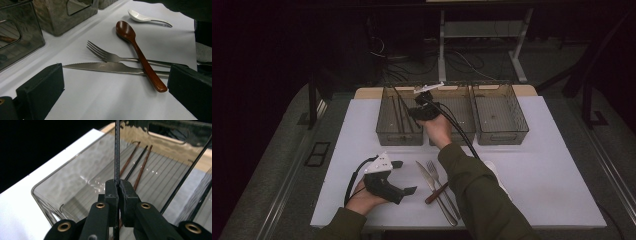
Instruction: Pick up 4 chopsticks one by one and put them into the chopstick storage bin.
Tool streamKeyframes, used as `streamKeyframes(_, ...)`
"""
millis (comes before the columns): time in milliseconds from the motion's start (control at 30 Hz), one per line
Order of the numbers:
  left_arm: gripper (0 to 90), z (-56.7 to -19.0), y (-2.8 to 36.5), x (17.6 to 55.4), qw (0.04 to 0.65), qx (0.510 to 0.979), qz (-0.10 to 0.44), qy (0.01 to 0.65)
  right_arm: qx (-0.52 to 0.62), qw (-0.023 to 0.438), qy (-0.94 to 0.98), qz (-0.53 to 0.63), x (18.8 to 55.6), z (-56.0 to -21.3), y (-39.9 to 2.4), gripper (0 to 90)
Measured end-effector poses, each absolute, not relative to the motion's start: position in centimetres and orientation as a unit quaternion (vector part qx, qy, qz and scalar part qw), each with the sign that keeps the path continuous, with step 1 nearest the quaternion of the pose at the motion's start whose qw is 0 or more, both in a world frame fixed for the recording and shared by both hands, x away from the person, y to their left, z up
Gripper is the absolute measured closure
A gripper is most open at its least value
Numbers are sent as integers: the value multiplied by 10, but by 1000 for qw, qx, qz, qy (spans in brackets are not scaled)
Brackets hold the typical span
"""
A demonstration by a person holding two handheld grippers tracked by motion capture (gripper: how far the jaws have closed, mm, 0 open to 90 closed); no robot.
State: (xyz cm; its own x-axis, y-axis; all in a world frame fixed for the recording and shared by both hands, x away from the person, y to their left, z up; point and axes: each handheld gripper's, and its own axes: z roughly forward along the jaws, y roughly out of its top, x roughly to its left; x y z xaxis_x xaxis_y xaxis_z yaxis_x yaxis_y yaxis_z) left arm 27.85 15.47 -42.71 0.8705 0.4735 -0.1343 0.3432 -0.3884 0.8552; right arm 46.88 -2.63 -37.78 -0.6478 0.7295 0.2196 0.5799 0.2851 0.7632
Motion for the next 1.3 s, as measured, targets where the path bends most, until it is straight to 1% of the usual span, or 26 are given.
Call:
streamKeyframes(333, 0, -428, 154, 278, 494, 831, 62, 246, 430, 81, 803, 405, 471, -387, -22, 836)
streamKeyframes(433, 0, -428, 154, 278, 494, 832, 63, 247, 428, 84, 805, 403, 470, -388, -21, 739)
streamKeyframes(667, 0, -427, 154, 278, 494, 832, 64, 245, 418, 80, 805, 413, 469, -382, -23, 566)
streamKeyframes(733, 0, -427, 155, 278, 494, 832, 64, 245, 416, 72, 804, 418, 468, -380, -25, 532)
streamKeyframes(900, 0, -428, 155, 278, 493, 831, 63, 248, 405, 63, 802, 435, 465, -371, -35, 451)
streamKeyframes(1300, 0, -428, 155, 279, 489, 834, 66, 247, 381, 65, 801, 457, 453, -353, -66, 348)
